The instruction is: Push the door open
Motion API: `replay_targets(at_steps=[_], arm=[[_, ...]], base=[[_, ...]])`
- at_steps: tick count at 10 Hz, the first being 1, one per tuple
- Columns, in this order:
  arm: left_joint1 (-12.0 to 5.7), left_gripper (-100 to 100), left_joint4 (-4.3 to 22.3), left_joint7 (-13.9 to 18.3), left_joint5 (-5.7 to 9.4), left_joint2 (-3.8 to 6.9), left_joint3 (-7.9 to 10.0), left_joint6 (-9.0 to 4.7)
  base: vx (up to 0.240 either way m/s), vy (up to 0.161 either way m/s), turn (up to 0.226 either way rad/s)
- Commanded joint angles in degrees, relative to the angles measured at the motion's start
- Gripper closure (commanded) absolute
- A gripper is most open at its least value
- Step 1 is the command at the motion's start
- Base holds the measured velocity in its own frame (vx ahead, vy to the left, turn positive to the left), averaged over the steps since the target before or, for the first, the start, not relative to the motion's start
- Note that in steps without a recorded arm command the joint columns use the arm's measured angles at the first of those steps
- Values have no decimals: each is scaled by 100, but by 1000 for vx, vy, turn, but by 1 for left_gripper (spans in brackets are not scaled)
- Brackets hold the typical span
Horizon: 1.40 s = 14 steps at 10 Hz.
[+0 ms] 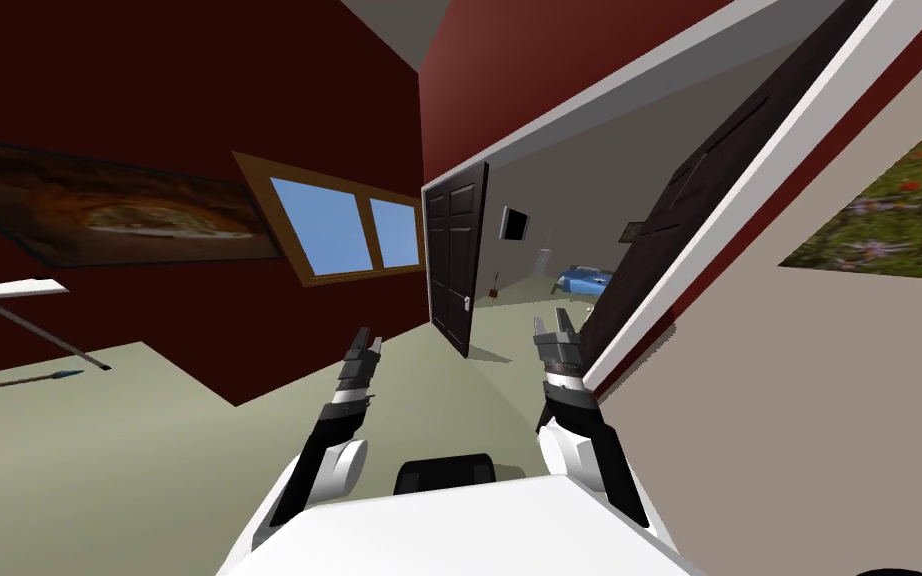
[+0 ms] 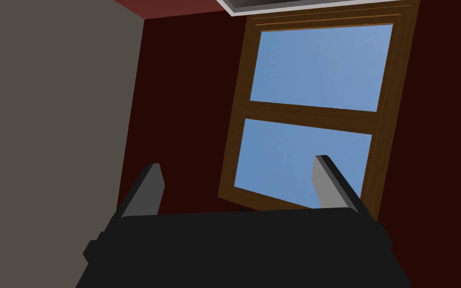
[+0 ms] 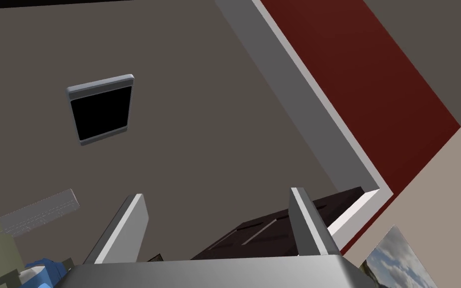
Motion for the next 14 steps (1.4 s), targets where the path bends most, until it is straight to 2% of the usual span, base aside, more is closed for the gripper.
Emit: replay_targets(at_steps=[1, 14], arm=[[-69, -100, 177, -16, 22, 26, -92, -31], [-661, -100, 1549, -68, 206, 187, -579, -333]], base=[[163, 46, -96], [94, 27, -75]])
